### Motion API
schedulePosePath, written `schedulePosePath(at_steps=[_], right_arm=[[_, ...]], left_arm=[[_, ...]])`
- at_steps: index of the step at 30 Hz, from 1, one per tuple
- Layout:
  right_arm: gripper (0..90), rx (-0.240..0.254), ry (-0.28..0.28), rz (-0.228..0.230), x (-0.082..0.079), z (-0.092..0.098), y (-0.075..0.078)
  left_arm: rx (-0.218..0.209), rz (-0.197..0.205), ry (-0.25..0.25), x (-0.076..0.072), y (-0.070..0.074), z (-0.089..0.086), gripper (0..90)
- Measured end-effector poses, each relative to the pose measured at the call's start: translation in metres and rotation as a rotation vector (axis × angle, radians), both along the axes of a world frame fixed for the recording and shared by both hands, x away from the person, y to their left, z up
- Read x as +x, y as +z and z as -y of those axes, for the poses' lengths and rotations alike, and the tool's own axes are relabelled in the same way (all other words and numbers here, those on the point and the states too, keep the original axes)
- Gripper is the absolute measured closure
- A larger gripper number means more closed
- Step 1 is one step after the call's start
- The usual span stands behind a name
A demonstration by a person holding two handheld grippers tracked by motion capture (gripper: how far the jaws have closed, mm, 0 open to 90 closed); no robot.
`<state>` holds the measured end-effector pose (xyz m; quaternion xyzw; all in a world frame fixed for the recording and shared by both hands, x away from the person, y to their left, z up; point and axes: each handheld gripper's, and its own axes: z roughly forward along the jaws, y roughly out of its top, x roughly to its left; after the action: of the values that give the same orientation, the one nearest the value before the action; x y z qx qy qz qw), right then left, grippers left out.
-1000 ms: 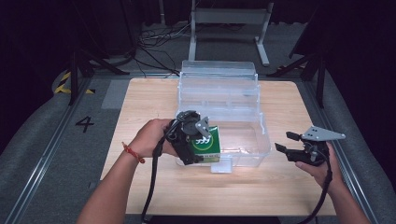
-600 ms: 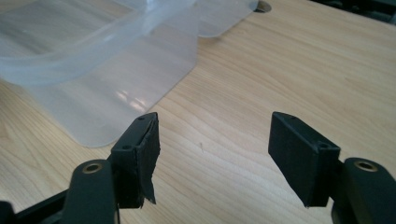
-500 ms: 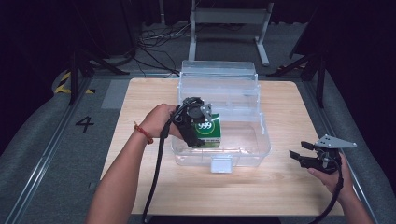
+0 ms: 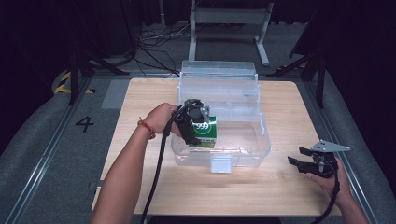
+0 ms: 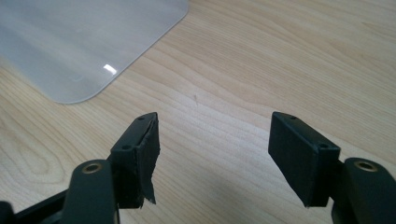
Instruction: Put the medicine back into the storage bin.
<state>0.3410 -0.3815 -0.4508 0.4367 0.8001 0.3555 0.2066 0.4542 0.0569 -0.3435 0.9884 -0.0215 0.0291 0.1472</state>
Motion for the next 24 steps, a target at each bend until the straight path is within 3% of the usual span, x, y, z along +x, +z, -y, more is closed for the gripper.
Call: schedulePosePath(at_steps=[7,13,16,20,24], right_arm=[[35.3,-0.013,0.013,-0.014,0.000,-0.004,-0.002],[35.1,-0.025,0.023,-0.020,0.000,-0.008,-0.003],[35.0,-0.030,0.027,-0.025,0.000,-0.009,-0.005],[34.9,-0.037,0.036,-0.034,0.000,-0.010,-0.006],[34.9,-0.037,0.043,-0.039,0.000,-0.011,-0.007]], left_arm=[[0.018,-0.013,-0.011,-0.004,-0.014,-0.004,16.2],[0.016,-0.018,0.020,-0.005,-0.018,-0.009,15.7],[0.044,0.002,0.030,-0.007,-0.022,-0.010,15.1],[0.014,-0.010,0.060,-0.005,-0.024,-0.011,13.5],[0.030,-0.024,0.084,-0.002,-0.026,-0.010,13.4]])
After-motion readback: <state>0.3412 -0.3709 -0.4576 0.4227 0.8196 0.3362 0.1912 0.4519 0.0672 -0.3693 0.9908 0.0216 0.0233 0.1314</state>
